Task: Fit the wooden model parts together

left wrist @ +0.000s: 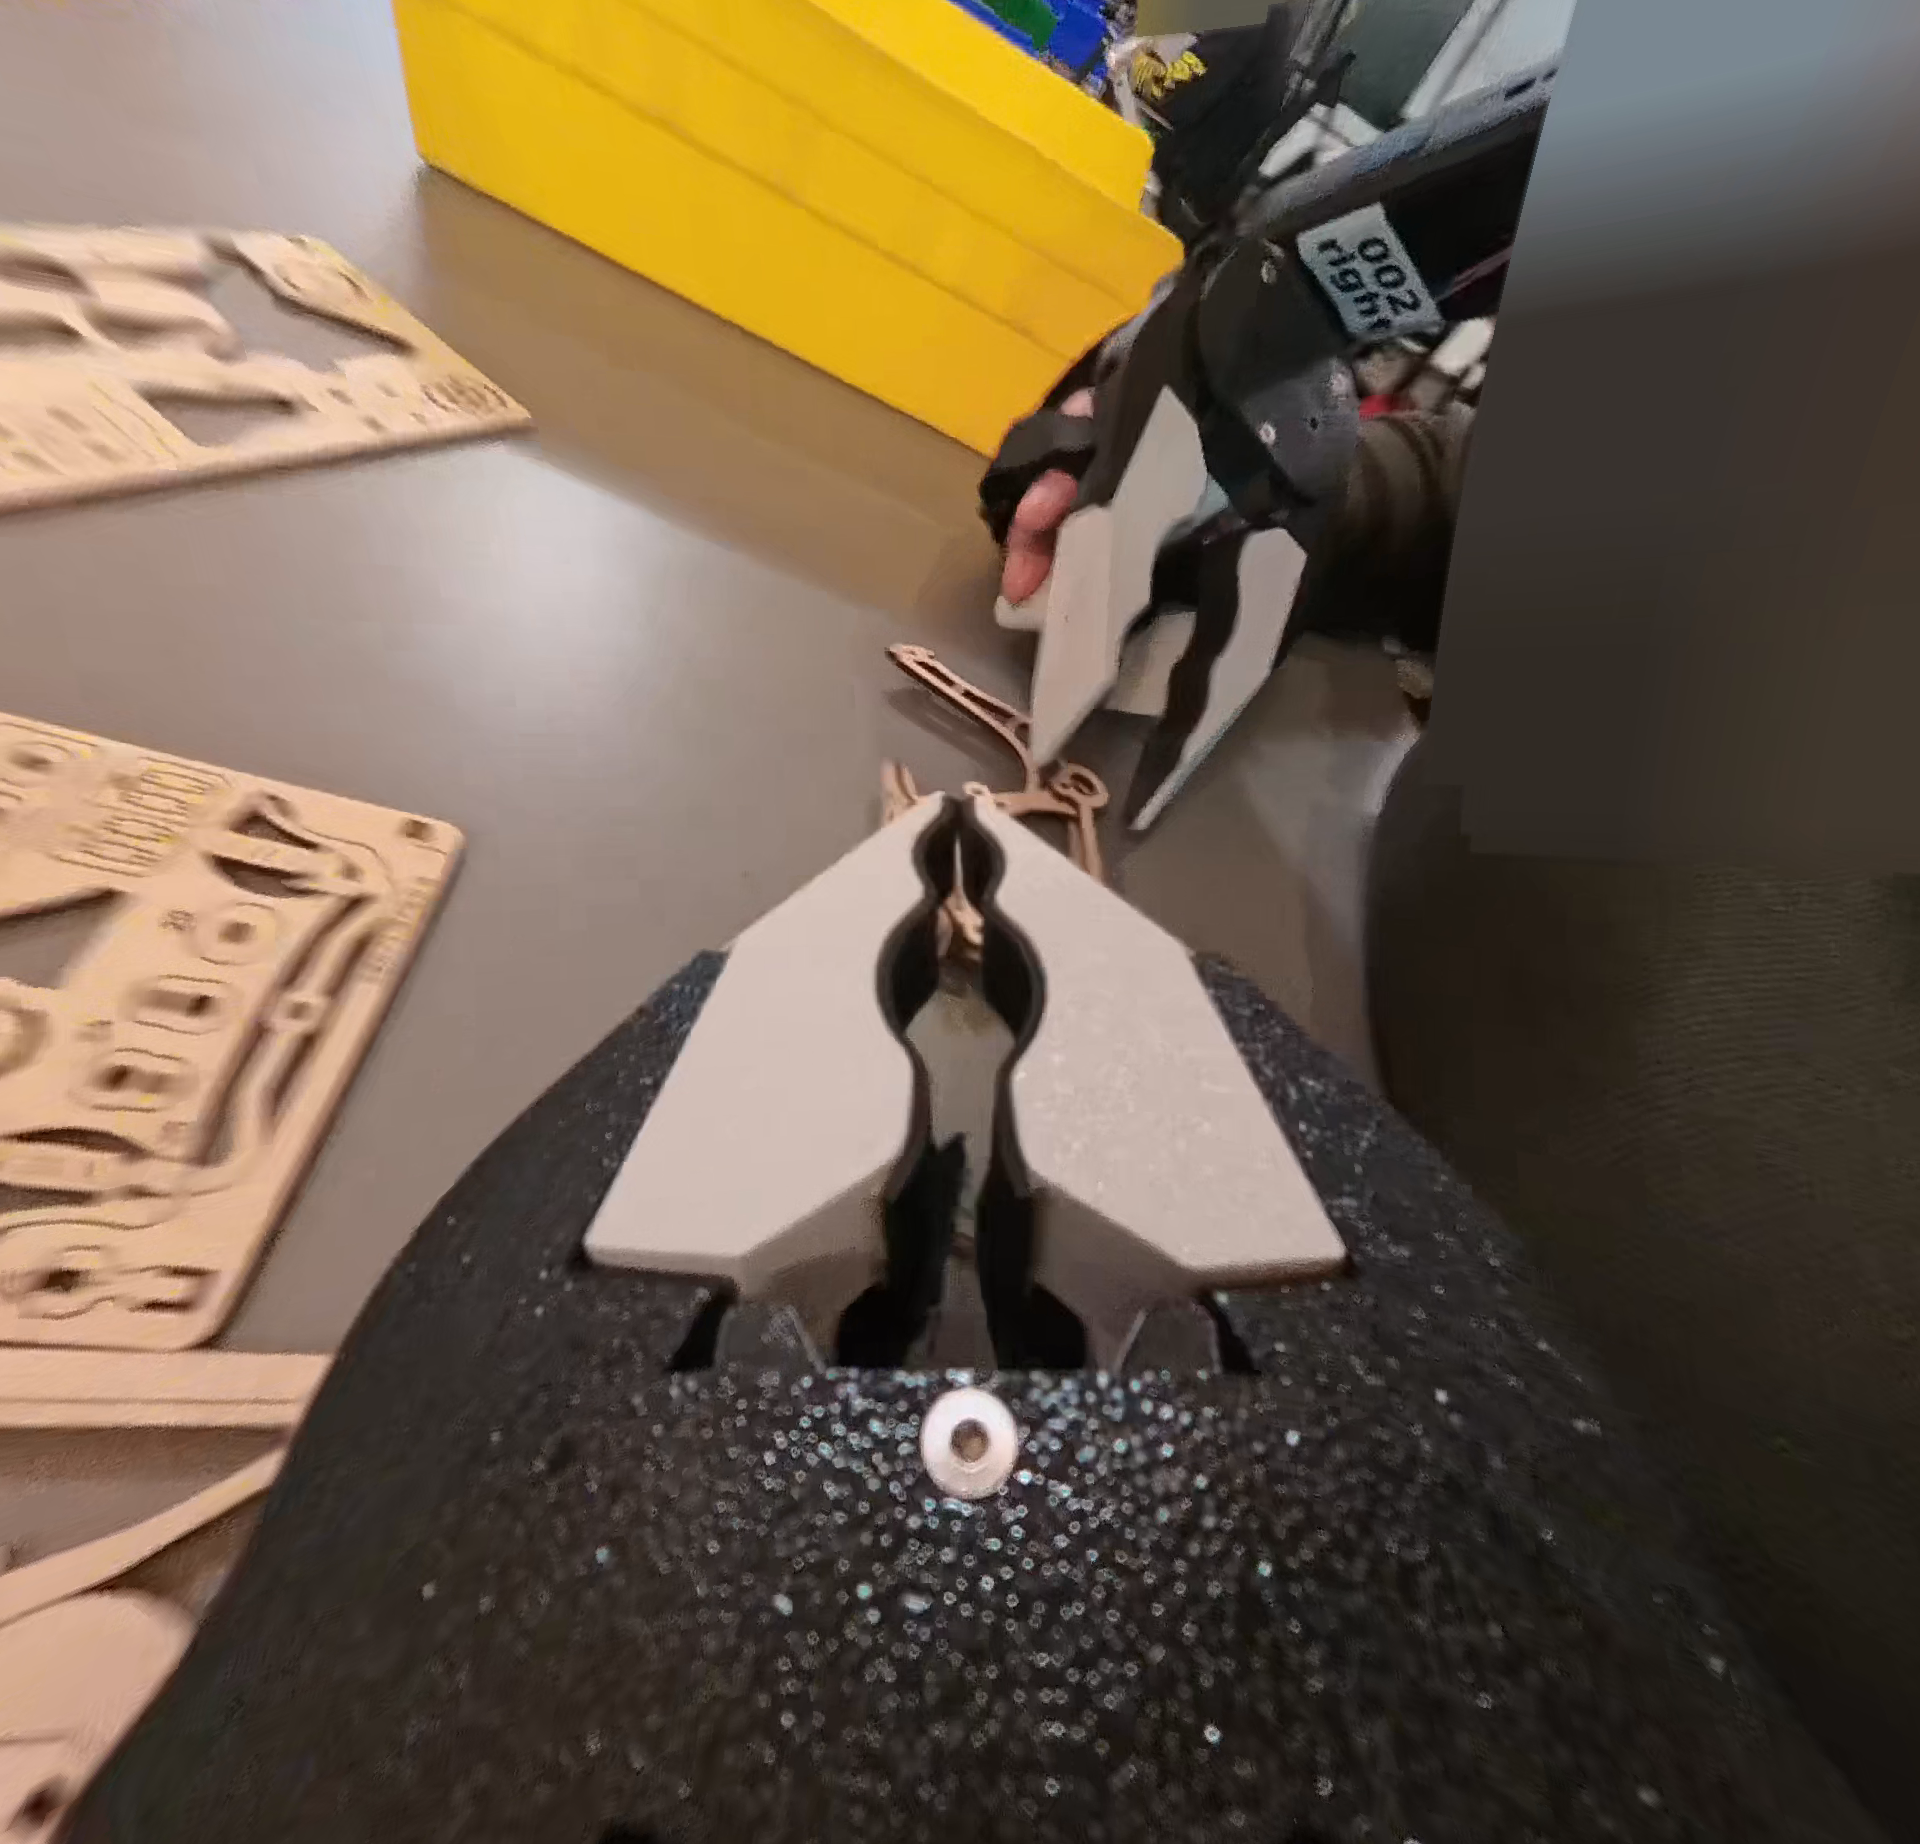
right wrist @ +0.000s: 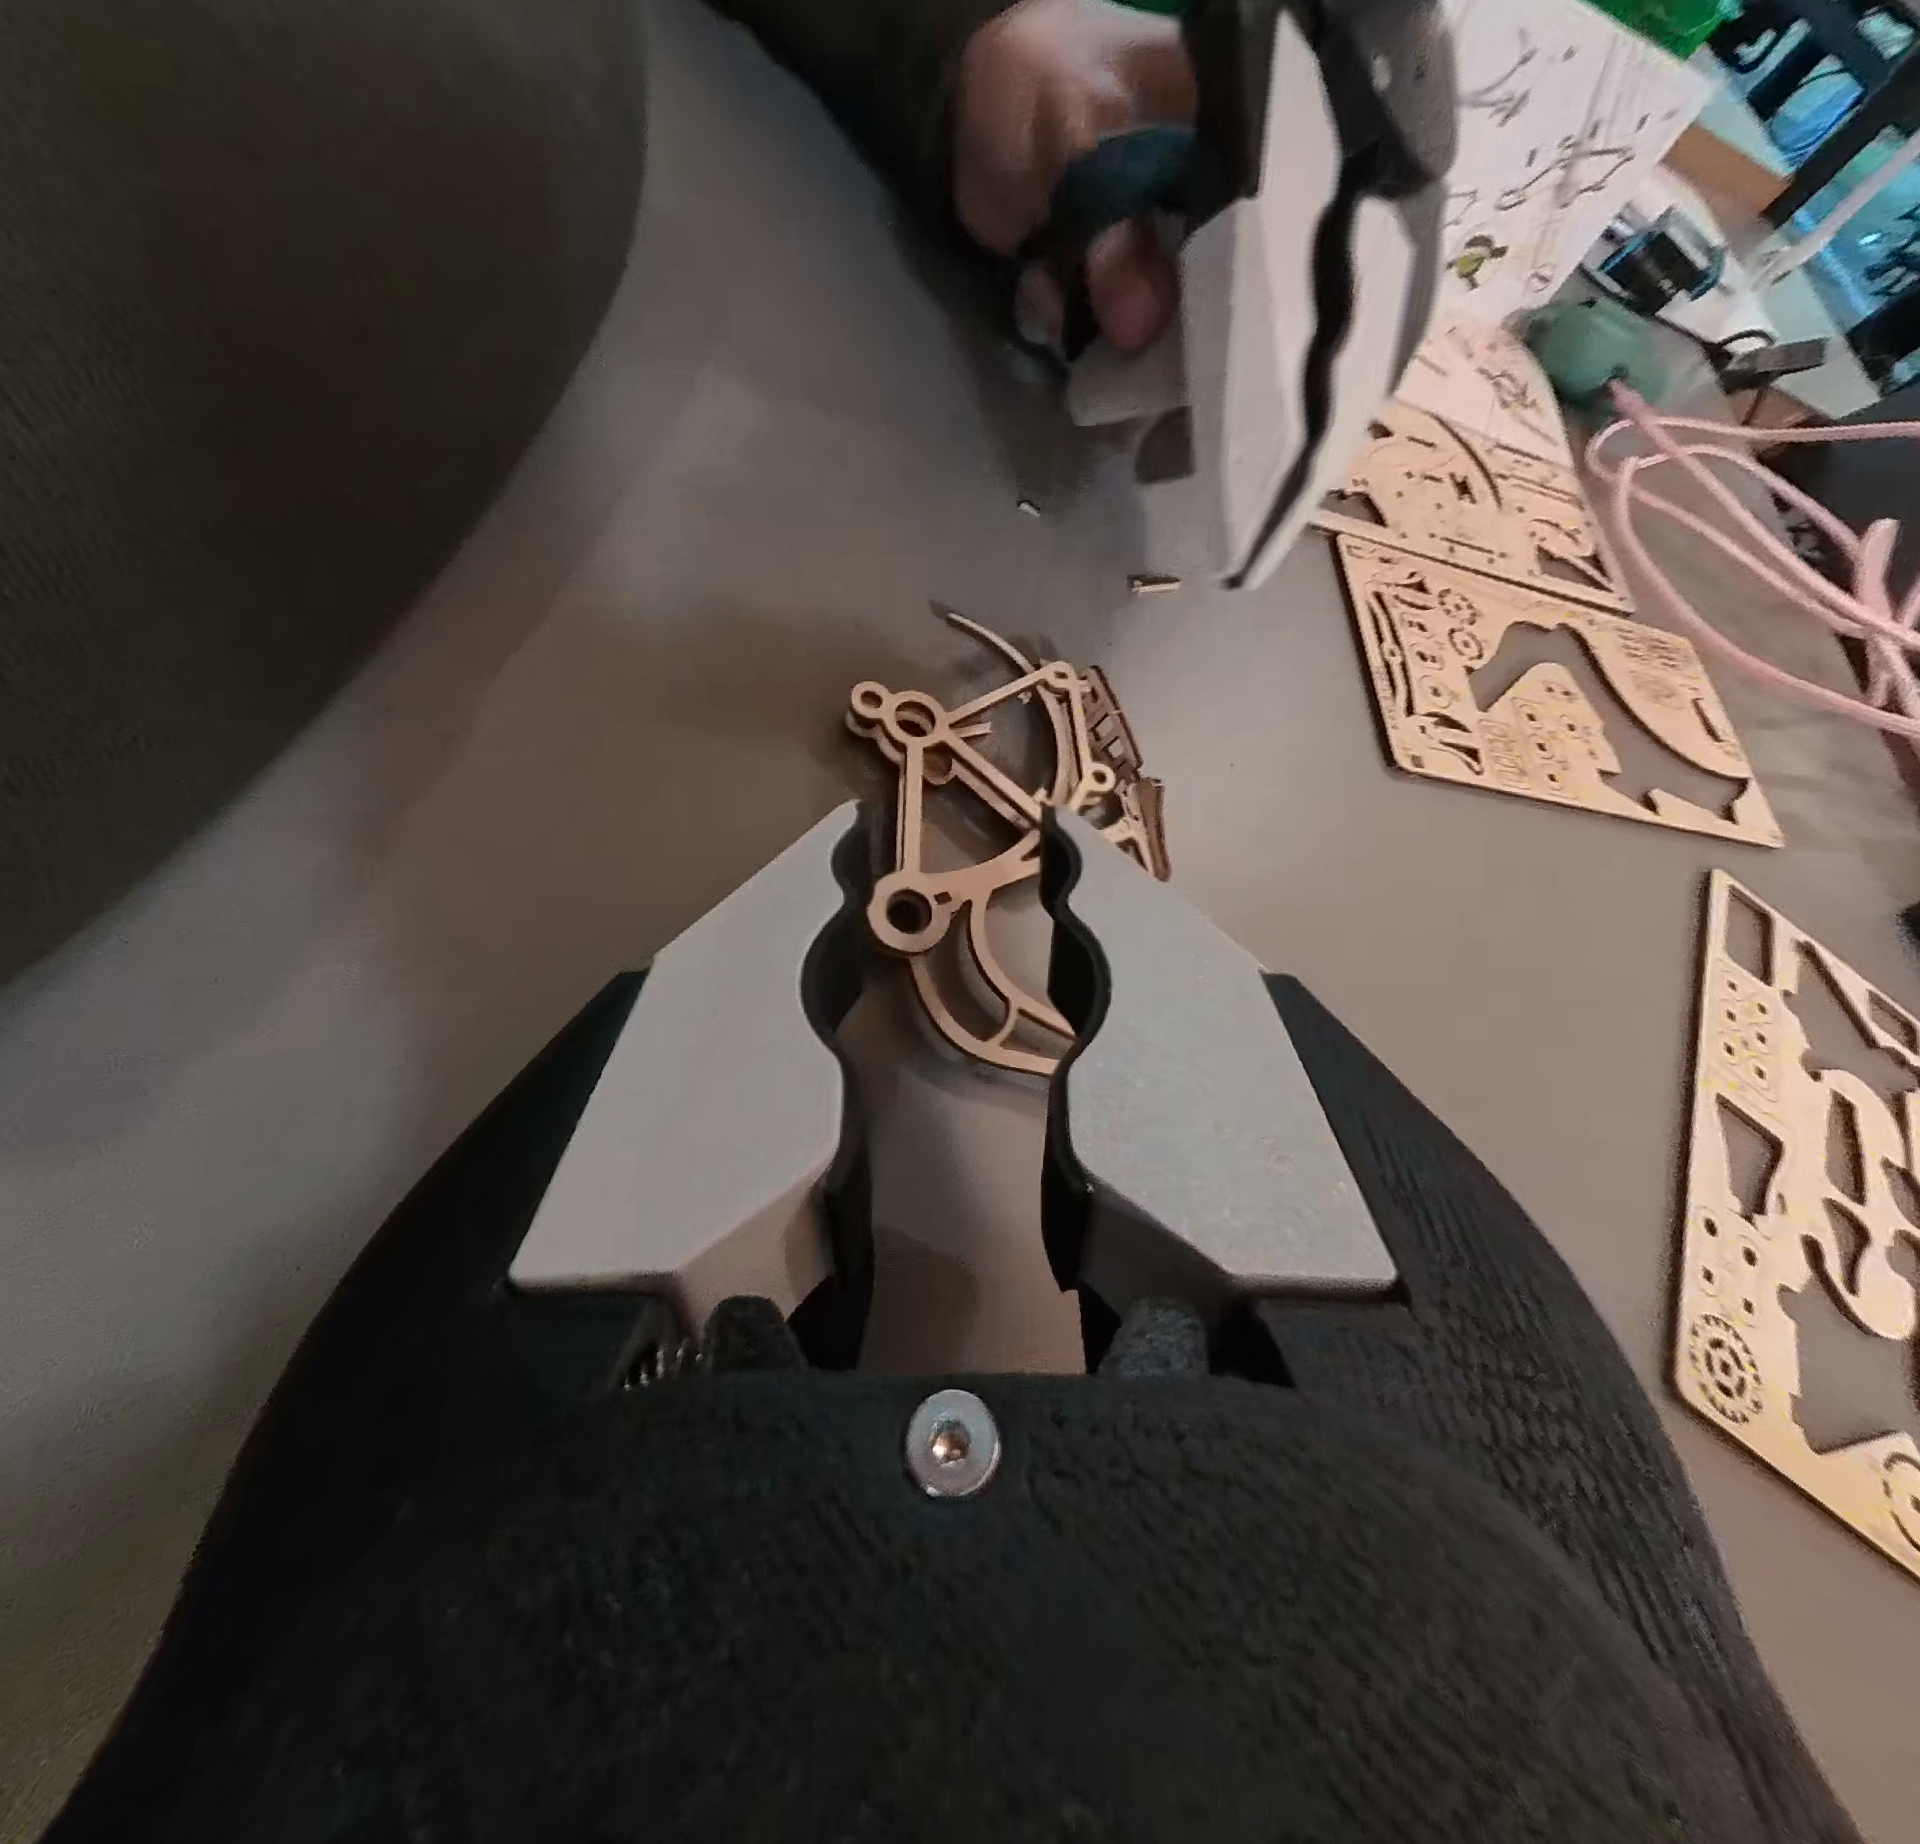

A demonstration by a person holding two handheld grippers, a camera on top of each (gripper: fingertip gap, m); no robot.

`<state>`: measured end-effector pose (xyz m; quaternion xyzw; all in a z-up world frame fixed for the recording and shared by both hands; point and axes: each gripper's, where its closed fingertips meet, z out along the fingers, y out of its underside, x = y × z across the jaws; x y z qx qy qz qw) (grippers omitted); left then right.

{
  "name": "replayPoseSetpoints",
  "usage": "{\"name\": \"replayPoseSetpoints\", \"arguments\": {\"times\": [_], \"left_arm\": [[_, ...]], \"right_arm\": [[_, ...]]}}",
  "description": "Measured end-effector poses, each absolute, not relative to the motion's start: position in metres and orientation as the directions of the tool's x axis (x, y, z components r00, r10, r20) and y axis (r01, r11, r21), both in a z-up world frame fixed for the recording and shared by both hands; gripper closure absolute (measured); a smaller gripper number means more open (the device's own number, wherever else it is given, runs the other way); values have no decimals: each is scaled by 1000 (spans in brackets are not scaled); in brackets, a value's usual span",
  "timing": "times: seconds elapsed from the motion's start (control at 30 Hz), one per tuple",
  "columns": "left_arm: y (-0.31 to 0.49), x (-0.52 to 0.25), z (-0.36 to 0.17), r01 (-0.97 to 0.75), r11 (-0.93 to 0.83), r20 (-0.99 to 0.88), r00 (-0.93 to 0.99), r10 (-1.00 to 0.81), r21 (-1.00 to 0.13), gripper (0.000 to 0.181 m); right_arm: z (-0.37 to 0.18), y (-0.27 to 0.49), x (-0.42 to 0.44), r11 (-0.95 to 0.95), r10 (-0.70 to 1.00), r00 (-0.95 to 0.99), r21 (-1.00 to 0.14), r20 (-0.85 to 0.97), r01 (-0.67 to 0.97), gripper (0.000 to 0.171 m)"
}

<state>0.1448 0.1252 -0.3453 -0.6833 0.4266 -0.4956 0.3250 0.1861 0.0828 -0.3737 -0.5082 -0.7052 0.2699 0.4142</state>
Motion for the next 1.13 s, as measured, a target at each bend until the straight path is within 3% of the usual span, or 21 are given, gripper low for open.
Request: {"name": "replayPoseSetpoints", "arguments": {"times": [0.1,0.37,0.8,1.13], "left_arm": [[145,137,-352,-336,-250,171,248,-954,-908,181],[135,151,-379,-557,-74,16,108,-994,-827,181],[120,153,-390,-604,-62,61,23,-998,-795,181],[119,154,-389,-595,-131,160,4,-987,-793,181]], "right_arm": [[-378,80,186,339,940,-170,-791,294,509,141],[-382,74,184,328,944,-205,-787,257,523,151],[-390,72,182,314,949,-218,-761,229,568,163],[-393,71,183,228,966,-237,-765,102,602,169]]}}
